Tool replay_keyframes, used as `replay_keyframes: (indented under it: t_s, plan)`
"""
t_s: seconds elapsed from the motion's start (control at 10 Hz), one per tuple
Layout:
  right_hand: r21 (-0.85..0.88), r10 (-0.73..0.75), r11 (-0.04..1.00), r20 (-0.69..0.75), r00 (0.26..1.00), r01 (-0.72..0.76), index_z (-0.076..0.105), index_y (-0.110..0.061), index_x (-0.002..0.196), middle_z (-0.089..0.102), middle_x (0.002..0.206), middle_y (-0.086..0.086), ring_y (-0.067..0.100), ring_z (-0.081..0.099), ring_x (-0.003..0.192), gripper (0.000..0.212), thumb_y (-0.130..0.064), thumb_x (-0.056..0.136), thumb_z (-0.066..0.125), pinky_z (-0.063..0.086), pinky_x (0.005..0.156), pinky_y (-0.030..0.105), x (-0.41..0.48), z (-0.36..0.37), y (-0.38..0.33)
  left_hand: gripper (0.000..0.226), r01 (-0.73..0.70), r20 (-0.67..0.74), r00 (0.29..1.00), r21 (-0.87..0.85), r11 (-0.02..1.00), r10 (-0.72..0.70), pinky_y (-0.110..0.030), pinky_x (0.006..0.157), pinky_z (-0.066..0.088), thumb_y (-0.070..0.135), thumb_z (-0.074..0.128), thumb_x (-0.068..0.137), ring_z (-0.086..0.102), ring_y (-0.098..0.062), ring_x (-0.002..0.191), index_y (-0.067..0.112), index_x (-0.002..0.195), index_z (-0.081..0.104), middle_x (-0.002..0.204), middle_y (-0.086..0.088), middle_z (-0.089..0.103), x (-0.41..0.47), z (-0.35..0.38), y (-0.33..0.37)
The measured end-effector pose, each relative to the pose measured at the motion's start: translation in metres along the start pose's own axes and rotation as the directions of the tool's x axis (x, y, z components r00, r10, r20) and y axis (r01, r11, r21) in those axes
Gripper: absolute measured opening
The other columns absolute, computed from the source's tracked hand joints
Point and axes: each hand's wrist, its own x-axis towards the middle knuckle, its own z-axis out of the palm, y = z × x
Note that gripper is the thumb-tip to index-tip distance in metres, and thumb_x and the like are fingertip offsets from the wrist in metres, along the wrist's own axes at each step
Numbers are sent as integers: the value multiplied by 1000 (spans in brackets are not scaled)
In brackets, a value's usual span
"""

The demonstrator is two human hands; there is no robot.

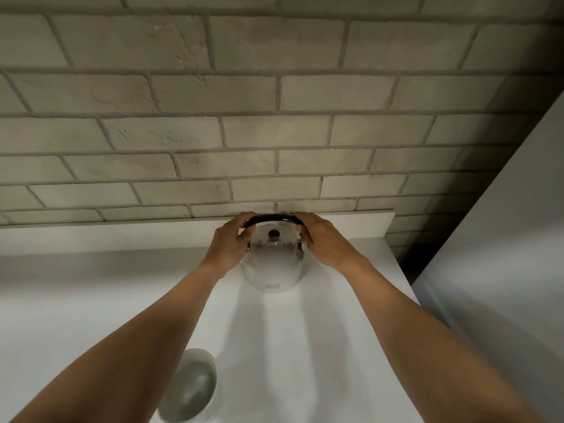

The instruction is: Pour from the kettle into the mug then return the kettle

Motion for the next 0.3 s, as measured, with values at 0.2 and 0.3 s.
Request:
replay_keyframes:
  t_s: [0.2, 0.3]
  plan:
    - [32, 51, 998, 5, 999, -52, 47, -19, 153, 60, 132, 11, 30, 59, 121, 43, -20, 109, 46, 45, 101, 33, -2, -2, -2, 37, 10, 33, 999, 37, 999, -11, -47, 106, 52, 24, 55, 107, 64, -25, 123, 37, 142, 57, 134, 8, 63, -6, 2, 2]
    - [43, 116, 992, -26, 993, -115, 38, -21, 158, 51, 148, 7, 27, 55, 130, 52, -35, 109, 47, 43, 109, 37, -12, -5, -8, 55, -25, 44, 999, 164, 986, 18, -39, 114, 42, 27, 60, 105, 51, -26, 139, 37, 156, 40, 158, -1, 45, -12, -1, 7]
